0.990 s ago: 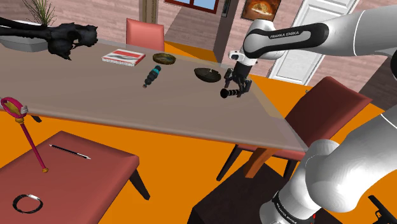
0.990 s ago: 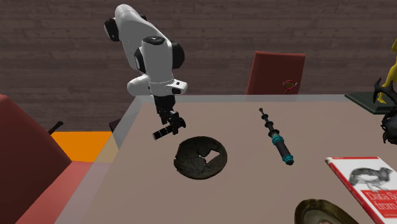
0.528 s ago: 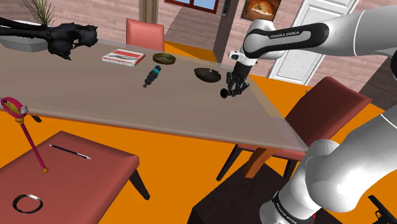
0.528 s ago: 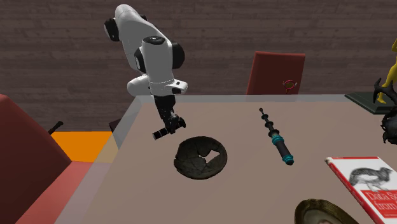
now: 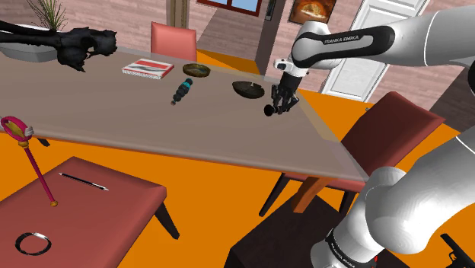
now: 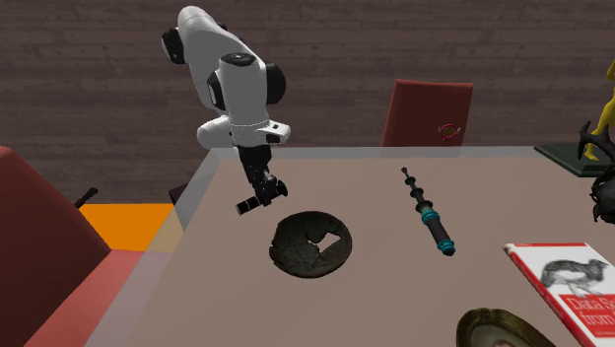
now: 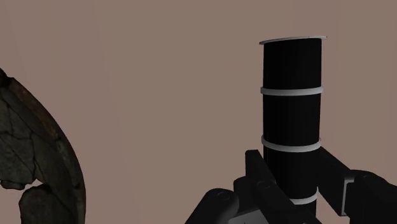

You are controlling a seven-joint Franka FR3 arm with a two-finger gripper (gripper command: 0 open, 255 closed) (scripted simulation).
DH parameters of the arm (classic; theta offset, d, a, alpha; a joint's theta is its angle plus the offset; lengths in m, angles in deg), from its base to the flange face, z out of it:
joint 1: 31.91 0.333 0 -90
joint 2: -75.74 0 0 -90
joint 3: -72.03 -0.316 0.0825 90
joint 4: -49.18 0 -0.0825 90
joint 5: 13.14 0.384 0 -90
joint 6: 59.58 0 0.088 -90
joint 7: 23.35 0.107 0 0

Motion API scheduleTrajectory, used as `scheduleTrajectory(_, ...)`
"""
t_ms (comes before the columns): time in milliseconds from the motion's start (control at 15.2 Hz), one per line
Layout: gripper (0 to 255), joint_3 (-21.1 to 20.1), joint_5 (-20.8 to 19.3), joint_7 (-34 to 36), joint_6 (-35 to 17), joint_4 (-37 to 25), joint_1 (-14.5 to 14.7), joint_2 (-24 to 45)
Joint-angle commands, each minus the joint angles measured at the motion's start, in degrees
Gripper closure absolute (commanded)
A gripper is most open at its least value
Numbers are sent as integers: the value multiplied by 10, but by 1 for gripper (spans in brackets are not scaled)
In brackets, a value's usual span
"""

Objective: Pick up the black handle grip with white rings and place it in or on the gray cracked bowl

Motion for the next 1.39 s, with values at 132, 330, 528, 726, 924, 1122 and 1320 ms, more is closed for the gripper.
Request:
scheduleTrajectory(132, 255, -5, 0, 2, 30, -24, 1, -6)
scheduleTrajectory(330, 255, -8, 0, 3, 53, -44, 1, -9)
scheduleTrajectory(528, 255, -11, 1, 3, 76, -66, 1, -10)
scheduleTrajectory(726, 255, -14, 2, 3, 99, -89, 0, -10)
scheduleTrajectory(924, 255, -17, 4, 2, 122, -113, 0, -9)
scheduleTrajectory(1122, 255, -19, 6, 1, 145, -138, 0, -6)
scheduleTrajectory(1320, 255, -21, 8, 0, 166, -162, -1, -3)
